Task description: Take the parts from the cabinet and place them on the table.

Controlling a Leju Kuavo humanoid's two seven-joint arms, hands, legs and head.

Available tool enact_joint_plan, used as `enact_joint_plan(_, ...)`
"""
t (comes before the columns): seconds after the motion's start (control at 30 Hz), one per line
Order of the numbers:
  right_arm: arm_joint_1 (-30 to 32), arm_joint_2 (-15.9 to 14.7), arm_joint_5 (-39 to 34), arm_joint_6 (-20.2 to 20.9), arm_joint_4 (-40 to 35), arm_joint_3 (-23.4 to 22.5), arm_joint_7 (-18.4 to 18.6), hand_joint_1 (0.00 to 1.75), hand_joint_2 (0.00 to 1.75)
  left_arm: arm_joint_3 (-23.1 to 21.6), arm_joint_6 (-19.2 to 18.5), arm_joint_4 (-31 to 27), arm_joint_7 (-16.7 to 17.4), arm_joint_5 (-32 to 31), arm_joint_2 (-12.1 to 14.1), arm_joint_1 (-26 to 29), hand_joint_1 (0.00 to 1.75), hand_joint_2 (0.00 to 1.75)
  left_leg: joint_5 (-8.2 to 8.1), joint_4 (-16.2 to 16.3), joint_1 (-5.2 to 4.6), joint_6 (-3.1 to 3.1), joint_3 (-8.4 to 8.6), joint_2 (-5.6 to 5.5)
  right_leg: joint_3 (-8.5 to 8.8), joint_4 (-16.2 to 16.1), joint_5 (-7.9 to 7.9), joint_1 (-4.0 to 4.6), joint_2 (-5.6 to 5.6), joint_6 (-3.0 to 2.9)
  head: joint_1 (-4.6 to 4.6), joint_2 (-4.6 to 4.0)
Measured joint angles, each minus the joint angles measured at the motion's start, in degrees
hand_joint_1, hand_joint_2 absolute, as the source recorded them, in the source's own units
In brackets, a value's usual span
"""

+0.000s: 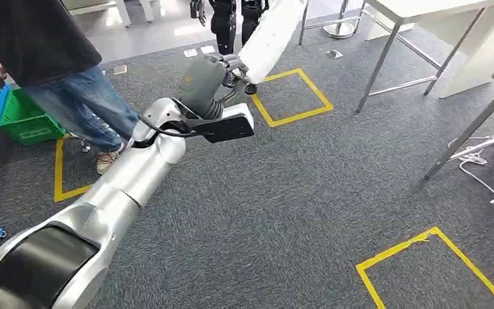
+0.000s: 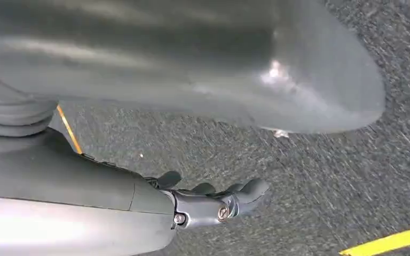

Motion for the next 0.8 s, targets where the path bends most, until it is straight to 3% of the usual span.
enact_joint_plan(0.03, 0.2, 0.0, 0.1, 0.0, 0.0, 0.1, 0.0, 0.0, 0.0, 0.0, 0.0, -0.3, 0.1, 0.0, 0.0, 0.1, 1.75, 1.75, 0.17, -0.1, -0.1, 0.35, 0.01, 0.36, 0.03, -0.3, 0.21, -0.05, 0.31, 0.4, 0.0, 0.0)
enact_joint_plan(0.07, 0.2, 0.0, 0.1, 0.1, 0.0, 0.1, 0.0, 0.0, 0.0, 0.0, 0.1, -0.7, 0.5, -0.1, -0.2, 0.1, 1.75, 1.75, 0.77, -1.0, 0.42, 0.96, 0.25, 0.96, -0.14, -0.2, 0.12, 0.11, 0.26, 0.72, 0.02, 0.0)
enact_joint_plan(0.1, 0.2, -0.1, 0.1, 0.1, 0.0, 0.1, 0.0, 0.0, 0.0, 0.0, 0.2, -1.0, 0.6, -0.1, -0.2, 0.1, 1.75, 1.75, 0.97, -1.3, 0.38, 1.2, 0.38, 1.48, -0.57, 0.8, -0.73, 0.34, -2.06, 0.8, 0.11, 0.0)
enact_joint_plan(0.13, 0.2, -0.1, 0.2, 0.2, 0.0, 0.2, 0.0, 0.0, 0.0, 0.0, 0.4, -1.3, 0.7, -0.1, -0.1, 0.0, 1.75, 1.75, 1.02, -1.4, 0.38, 1.48, 0.34, 1.94, -2.17, 3.9, -2.88, 0.4, -3.85, 1.05, 0.53, 0.0)
enact_joint_plan(0.2, 0.1, -0.1, 0.5, 0.4, 0.0, 0.3, 0.1, 0.0, 0.0, 0.0, 0.5, -1.5, 0.8, -0.2, 0.1, 0.3, 1.75, 1.75, 0.93, -1.3, 0.26, 1.65, 0.23, 3.08, -6.26, 13.0, -6.96, 0.23, -4.7, 1.51, 0.57, -0.02)
enact_joint_plan(0.23, 0.1, -0.1, 0.7, 0.4, 0.0, 0.4, 0.3, 0.0, 0.0, 0.0, 0.5, -1.7, 0.8, -0.2, 0.2, 0.7, 1.75, 1.75, 0.89, -1.3, 0.24, 1.69, 0.18, 3.64, -7.95, 16.6, -8.01, 0.16, -4.76, 1.7, 0.61, 0.0)
enact_joint_plan(0.27, 0.2, -0.1, 0.8, 0.5, 0.0, 0.5, 0.6, 0.0, 0.0, 0.0, 0.4, -1.8, 0.8, -0.3, 0.2, 1.0, 1.75, 1.75, 0.83, -1.2, 0.26, 1.68, 0.16, 4.19, -8.47, 17.7, -7.75, 0.08, -4.84, 1.84, 0.61, 0.0)
enact_joint_plan(0.3, 0.2, -0.2, 1.0, 0.5, 0.0, 0.5, 0.7, 0.0, 0.0, 0.0, 0.4, -2.0, 0.8, -0.3, 0.2, 1.4, 1.75, 1.75, 0.75, -1.1, 0.29, 1.62, 0.17, 4.7, -7.45, 15.6, -6.23, -0.02, -5.0, 1.95, 0.66, 0.0)
enact_joint_plan(0.37, 0.2, -0.3, 1.3, 0.5, 0.0, 0.7, 0.5, 0.0, 0.0, 0.0, 0.3, -2.8, 0.8, -0.3, 0.4, 1.7, 1.75, 1.75, 0.42, -0.7, 0.44, 1.26, 0.16, 5.73, -1.88, 5.2, -1.51, -0.18, -6.18, 2.1, 0.7, 0.0)
enact_joint_plan(0.4, 0.2, -0.3, 1.6, 0.5, 0.0, 1.0, 0.5, 0.0, 0.0, 0.1, 0.2, -3.2, 0.7, -0.3, 0.7, 1.7, 1.75, 1.75, 0.12, -0.4, 0.39, 0.88, 0.15, 6.2, 0.52, 0.3, -0.96, -0.12, -8.25, 2.17, 0.74, 0.0)
enact_joint_plan(0.43, 0.0, -0.2, 1.8, 0.5, 0.0, 1.2, 0.5, 0.0, 0.0, 0.1, 0.1, -3.5, 0.7, -0.3, 1.1, 1.7, 1.75, 1.75, -0.17, -0.2, -0.18, 0.48, -0.07, 6.41, 0.84, 0.3, -1.21, 0.28, -8.79, 1.42, 0.94, 0.0)
enact_joint_plan(0.47, -0.2, -0.2, 1.9, 0.5, 0.0, 1.5, 0.5, 0.0, 0.0, 0.2, 0.0, -3.7, 0.6, -0.3, 1.5, 1.8, 1.75, 1.75, -0.24, -0.2, -0.19, 0.25, 0.01, 6.79, 0.68, 0.3, -1.02, 0.21, -8.02, 0.74, 0.74, 0.0)
enact_joint_plan(0.57, -0.3, -0.3, 2.2, 0.5, 0.0, 2.0, 0.5, 0.0, 0.0, 0.2, -0.1, -4.4, 0.3, -0.3, 2.1, 2.0, 1.75, 1.75, -0.58, -0.3, -0.04, -0.71, 0.51, 7.93, 0.66, 0.1, -0.91, 0.22, -6.52, -0.25, 0.68, 0.0)
enact_joint_plan(0.63, -0.5, -0.3, 2.4, 0.5, 0.0, 2.1, 0.5, 0.0, 0.0, 0.4, -0.1, -4.9, 0.1, -0.3, 2.8, 2.2, 1.75, 1.75, -2.8, 2.8, 0.34, -1.46, -0.88, 4.57, 0.8, -0.1, -0.68, -0.01, -5.91, -0.91, 0.48, 0.0)
enact_joint_plan(0.67, -0.7, -0.3, 2.4, 0.5, 0.0, 2.2, 0.5, 0.0, 0.0, 0.5, -0.1, -4.9, 0.1, -0.2, 3.2, 2.3, 1.75, 1.75, -5.13, 7.2, 0.41, -1.65, -2.83, 3.47, 0.76, -0.1, -0.64, -0.01, -5.42, -1.14, 0.37, 0.0)
enact_joint_plan(0.73, -0.8, -0.3, 2.3, 0.5, 0.0, 2.4, 0.7, 0.0, 0.0, 0.5, -0.5, -5.0, -0.1, -0.1, 3.7, 3.1, 1.75, 1.75, -8.6, 15.9, 0.44, -1.73, -7.0, 2.85, 0.75, -0.1, -0.67, 0.01, -4.27, -1.23, 0.31, 0.0)
enact_joint_plan(0.77, -0.7, -0.3, 2.1, 0.5, 0.0, 2.4, 0.7, 0.0, 0.0, 0.5, -1.2, -5.0, -0.1, -0.1, 3.7, 3.4, 1.75, 1.75, -8.47, 17.7, 0.45, -1.73, -8.03, 2.78, 0.75, 0.0, -0.67, 0.02, -3.74, -1.23, 0.17, 0.0)
enact_joint_plan(0.8, -0.6, -0.3, 2.1, 0.5, 0.0, 2.4, 0.7, 0.0, 0.0, 0.5, -1.5, -5.1, -0.1, -0.1, 3.6, 3.6, 1.75, 1.75, -7.15, 16.5, 0.47, -1.6, -7.65, 2.73, 0.75, 0.0, -0.67, 0.01, -3.19, -1.22, 0.15, 0.0)
